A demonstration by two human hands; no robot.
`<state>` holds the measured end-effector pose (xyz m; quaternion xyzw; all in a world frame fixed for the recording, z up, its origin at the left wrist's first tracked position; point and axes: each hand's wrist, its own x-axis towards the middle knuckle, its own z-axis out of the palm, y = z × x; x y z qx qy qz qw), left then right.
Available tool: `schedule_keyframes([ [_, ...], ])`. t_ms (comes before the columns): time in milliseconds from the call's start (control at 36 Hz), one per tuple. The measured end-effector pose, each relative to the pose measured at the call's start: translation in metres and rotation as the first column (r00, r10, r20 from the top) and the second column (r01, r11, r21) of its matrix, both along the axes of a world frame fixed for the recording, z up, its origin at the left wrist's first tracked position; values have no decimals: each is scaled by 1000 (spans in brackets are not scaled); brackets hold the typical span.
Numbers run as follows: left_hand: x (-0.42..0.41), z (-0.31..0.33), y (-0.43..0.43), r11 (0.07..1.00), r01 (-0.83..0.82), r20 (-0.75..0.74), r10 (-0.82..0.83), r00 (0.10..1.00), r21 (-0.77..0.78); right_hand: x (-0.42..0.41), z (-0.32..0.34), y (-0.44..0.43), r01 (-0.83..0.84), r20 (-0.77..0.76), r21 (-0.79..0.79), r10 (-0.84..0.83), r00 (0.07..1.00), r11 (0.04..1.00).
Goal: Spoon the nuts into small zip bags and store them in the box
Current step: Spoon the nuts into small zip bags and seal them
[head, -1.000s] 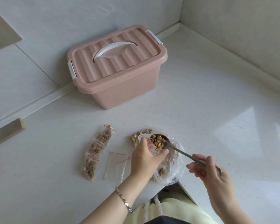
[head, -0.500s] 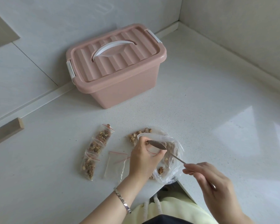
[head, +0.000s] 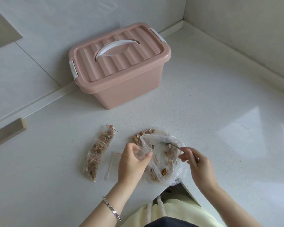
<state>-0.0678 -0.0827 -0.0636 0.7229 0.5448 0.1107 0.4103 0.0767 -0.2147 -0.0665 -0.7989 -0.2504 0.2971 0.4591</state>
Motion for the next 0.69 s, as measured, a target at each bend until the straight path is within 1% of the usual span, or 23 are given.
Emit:
schedule_keyframes([
  [111,1,-3,5,992,33,6,-32,999,-119,-1,-9,17,-27,-33,44,29,999,999],
  [194,5,-5,9,982,50,2,-50,999,-181,-1,-15,23,-27,-106,80,35,994,996],
  [306,9,-9,15,969,39,19,-36,999,-244,-1,-19,21,-63,-157,76,74,985,995],
  [389,11,-10,17,962,49,35,-41,999,-268,0,-20,19,-70,-192,80,84,978,994],
  [472,12,-12,17,961,66,48,-55,997,-270,1,-19,18,-24,-282,98,51,958,995],
  [639,9,-18,17,947,89,68,-71,995,-308,6,-16,15,-9,-389,52,29,921,999],
  [694,8,-18,18,944,102,70,-84,994,-315,7,-16,15,15,-447,38,4,895,999],
])
